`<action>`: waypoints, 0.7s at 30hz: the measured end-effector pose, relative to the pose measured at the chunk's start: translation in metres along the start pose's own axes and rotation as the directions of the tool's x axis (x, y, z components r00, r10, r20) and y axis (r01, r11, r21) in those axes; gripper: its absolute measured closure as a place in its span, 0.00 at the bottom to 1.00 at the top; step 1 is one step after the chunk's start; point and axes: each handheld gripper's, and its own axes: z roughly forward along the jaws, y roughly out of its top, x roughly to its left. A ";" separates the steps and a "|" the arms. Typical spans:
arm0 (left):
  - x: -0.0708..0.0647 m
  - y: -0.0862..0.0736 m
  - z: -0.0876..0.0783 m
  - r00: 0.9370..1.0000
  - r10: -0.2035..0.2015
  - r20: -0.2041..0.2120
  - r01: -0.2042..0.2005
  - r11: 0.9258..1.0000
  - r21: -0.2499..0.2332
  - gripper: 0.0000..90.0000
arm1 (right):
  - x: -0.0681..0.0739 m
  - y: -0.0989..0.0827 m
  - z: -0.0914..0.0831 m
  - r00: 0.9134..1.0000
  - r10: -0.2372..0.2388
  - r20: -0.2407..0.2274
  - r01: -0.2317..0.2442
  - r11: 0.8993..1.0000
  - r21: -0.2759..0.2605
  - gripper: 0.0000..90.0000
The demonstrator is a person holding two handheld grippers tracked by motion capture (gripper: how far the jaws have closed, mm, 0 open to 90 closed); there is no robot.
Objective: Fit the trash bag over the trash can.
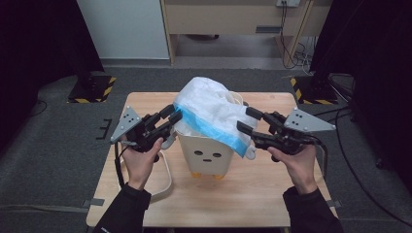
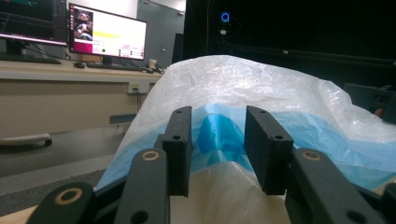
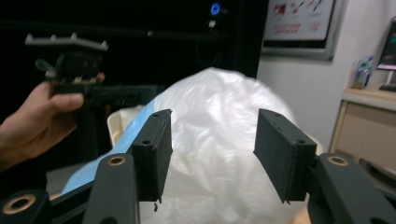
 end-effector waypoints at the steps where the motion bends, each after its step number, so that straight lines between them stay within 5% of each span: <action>1: 0.000 0.000 0.002 1.000 -0.001 0.002 0.001 1.000 0.003 0.69 | 0.001 -0.002 0.003 1.000 -0.012 0.001 0.012 1.000 0.018 0.56; 4: 0.001 -0.001 0.004 1.000 -0.001 -0.001 0.001 1.000 0.010 0.70 | 0.002 -0.010 0.008 1.000 -0.028 0.008 0.028 0.997 0.067 0.75; 8: 0.004 -0.002 0.003 1.000 -0.008 -0.006 0.008 1.000 0.002 0.70 | -0.003 -0.016 0.004 1.000 0.009 0.011 -0.010 0.999 0.033 0.95; 21: 0.004 -0.004 -0.006 0.999 -0.035 0.008 0.035 0.999 -0.011 0.75 | -0.007 -0.020 -0.006 0.998 0.023 0.062 -0.021 0.999 -0.026 1.00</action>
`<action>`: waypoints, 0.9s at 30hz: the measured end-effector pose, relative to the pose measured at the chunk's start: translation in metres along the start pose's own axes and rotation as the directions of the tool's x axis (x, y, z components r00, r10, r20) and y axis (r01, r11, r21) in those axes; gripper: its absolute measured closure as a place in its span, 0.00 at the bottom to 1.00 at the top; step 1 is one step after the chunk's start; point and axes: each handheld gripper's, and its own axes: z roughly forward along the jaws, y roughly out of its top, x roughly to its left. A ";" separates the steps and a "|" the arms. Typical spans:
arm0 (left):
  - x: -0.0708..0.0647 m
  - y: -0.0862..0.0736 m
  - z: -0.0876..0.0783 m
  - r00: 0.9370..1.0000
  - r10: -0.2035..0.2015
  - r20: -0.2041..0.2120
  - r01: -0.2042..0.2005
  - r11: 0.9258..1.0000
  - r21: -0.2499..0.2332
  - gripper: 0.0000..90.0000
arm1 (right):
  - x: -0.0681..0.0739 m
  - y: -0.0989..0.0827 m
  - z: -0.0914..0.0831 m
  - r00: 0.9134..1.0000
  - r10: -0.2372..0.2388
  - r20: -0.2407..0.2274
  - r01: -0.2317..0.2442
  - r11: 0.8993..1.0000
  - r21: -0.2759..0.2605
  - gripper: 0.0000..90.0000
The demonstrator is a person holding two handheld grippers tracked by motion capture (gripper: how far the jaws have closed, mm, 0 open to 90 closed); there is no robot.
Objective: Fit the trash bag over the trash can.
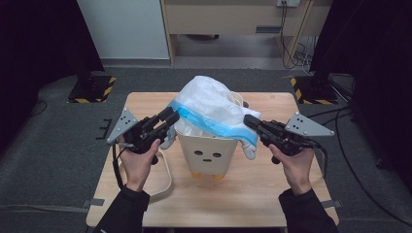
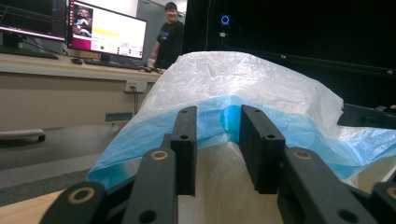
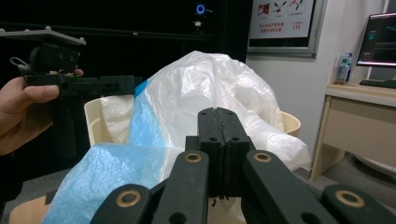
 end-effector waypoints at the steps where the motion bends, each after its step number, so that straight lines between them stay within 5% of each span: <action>1: 0.000 0.000 0.002 1.000 0.001 0.010 -0.001 1.000 0.001 0.76 | 0.000 0.000 0.000 1.000 -0.006 0.000 0.006 1.000 0.002 1.00; 11: 0.001 0.003 0.003 1.000 0.011 -0.015 -0.011 1.000 0.002 0.99 | 0.001 0.000 -0.002 1.000 -0.008 -0.016 0.008 1.000 -0.003 0.99; 21: -0.024 0.012 -0.020 0.996 0.053 0.067 -0.055 0.998 0.032 1.00 | 0.002 0.005 -0.016 0.999 0.000 -0.033 -0.001 1.000 -0.006 0.99; 27: -0.038 0.007 -0.029 0.995 0.070 0.073 -0.073 0.996 0.041 1.00 | 0.000 0.002 -0.021 0.999 -0.013 -0.030 0.014 0.999 0.042 0.93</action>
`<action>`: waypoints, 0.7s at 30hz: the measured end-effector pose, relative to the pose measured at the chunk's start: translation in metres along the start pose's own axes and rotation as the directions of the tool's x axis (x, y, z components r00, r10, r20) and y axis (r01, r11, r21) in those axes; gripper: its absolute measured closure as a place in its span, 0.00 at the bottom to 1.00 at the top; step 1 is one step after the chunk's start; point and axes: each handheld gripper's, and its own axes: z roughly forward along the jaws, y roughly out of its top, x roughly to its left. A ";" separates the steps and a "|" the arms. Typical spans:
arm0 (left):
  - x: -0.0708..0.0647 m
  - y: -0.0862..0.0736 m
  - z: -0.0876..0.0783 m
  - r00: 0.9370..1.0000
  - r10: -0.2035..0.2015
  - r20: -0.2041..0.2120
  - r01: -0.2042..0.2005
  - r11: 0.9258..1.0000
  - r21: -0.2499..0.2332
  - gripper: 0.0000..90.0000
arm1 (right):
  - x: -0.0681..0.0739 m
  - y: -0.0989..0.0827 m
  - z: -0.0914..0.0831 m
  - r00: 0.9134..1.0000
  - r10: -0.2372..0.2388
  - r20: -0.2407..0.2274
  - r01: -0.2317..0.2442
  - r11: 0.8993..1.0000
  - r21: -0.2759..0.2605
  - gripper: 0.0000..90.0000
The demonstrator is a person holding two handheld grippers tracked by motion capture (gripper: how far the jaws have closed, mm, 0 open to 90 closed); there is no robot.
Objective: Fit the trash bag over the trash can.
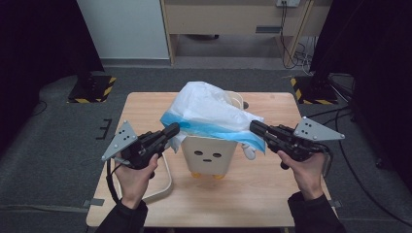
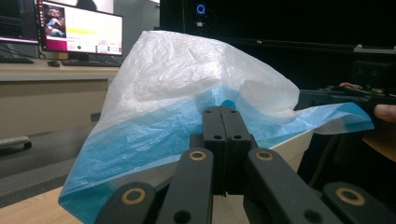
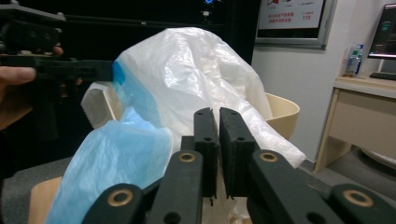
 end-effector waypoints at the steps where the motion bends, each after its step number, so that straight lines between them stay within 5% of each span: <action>1: 0.000 0.000 0.000 1.000 0.004 -0.002 -0.004 1.000 0.000 1.00 | 0.000 0.000 0.001 1.000 0.006 0.000 -0.006 1.000 -0.002 0.89; 6: 0.003 0.007 0.006 1.000 0.010 -0.004 -0.010 1.000 -0.005 1.00 | -0.002 0.012 0.009 1.000 0.000 0.007 0.001 0.999 -0.039 0.62; 10: 0.000 0.015 0.011 0.999 0.044 -0.003 -0.044 0.999 -0.005 1.00 | -0.004 0.026 0.021 1.000 -0.024 -0.003 0.024 0.999 -0.044 0.50; 21: -0.004 0.028 0.032 0.994 0.106 0.028 -0.106 0.994 0.014 1.00 | -0.003 0.051 0.050 0.994 -0.101 -0.032 0.100 0.995 -0.021 0.34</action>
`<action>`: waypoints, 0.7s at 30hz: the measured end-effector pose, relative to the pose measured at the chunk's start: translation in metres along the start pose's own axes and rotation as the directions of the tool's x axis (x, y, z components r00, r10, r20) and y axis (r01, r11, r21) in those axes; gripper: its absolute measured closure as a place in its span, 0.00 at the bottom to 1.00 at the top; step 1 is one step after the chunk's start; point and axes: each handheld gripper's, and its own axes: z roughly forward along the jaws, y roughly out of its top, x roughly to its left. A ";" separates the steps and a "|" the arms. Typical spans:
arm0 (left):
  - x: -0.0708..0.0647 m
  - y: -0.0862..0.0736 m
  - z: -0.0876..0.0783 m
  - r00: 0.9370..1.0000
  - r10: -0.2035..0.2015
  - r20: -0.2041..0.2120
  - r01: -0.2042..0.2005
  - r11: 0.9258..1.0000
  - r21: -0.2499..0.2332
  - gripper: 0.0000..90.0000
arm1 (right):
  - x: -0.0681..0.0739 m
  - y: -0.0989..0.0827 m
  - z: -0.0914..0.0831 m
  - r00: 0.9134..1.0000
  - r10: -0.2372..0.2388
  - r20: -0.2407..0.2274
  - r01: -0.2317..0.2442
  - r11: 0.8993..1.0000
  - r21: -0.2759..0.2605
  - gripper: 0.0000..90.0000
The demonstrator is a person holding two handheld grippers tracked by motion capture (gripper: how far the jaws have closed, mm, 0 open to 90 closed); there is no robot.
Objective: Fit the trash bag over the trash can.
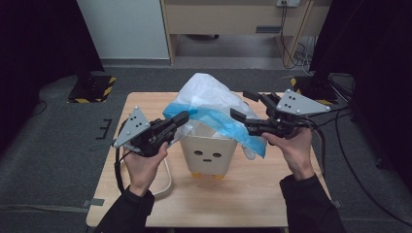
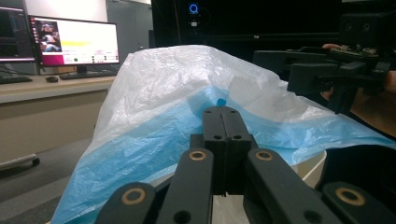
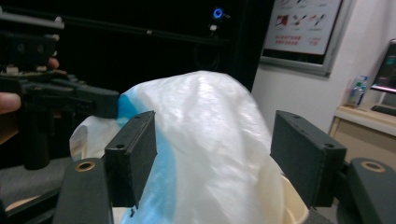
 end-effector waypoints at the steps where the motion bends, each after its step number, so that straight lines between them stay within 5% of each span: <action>1: 0.000 0.002 0.002 1.000 0.003 0.003 -0.003 1.000 0.001 1.00 | 0.001 0.001 0.003 1.000 -0.005 -0.009 0.005 1.000 0.001 0.34; 5: 0.001 0.010 0.010 1.000 0.008 0.030 -0.008 1.000 -0.009 1.00 | 0.005 0.000 0.016 0.999 -0.014 -0.040 0.015 0.999 0.036 0.37; 9: 0.003 0.016 0.016 0.999 0.019 0.037 -0.019 1.000 -0.010 1.00 | 0.006 -0.003 0.023 0.999 0.000 -0.048 0.004 0.996 0.090 0.74; 12: 0.005 0.013 0.017 1.000 0.022 -0.010 -0.022 1.000 -0.012 0.96 | 0.008 -0.006 0.025 0.999 0.023 -0.029 -0.020 0.994 0.105 0.96; 17: 0.005 -0.003 0.007 0.989 0.020 -0.145 -0.022 1.000 -0.011 0.66 | 0.008 -0.008 0.022 0.995 0.099 0.012 -0.099 0.993 0.061 1.00; 21: 0.003 -0.015 -0.003 0.987 0.004 -0.159 -0.005 1.000 -0.006 0.65 | 0.008 -0.009 0.019 0.993 0.112 0.025 -0.113 0.992 0.052 1.00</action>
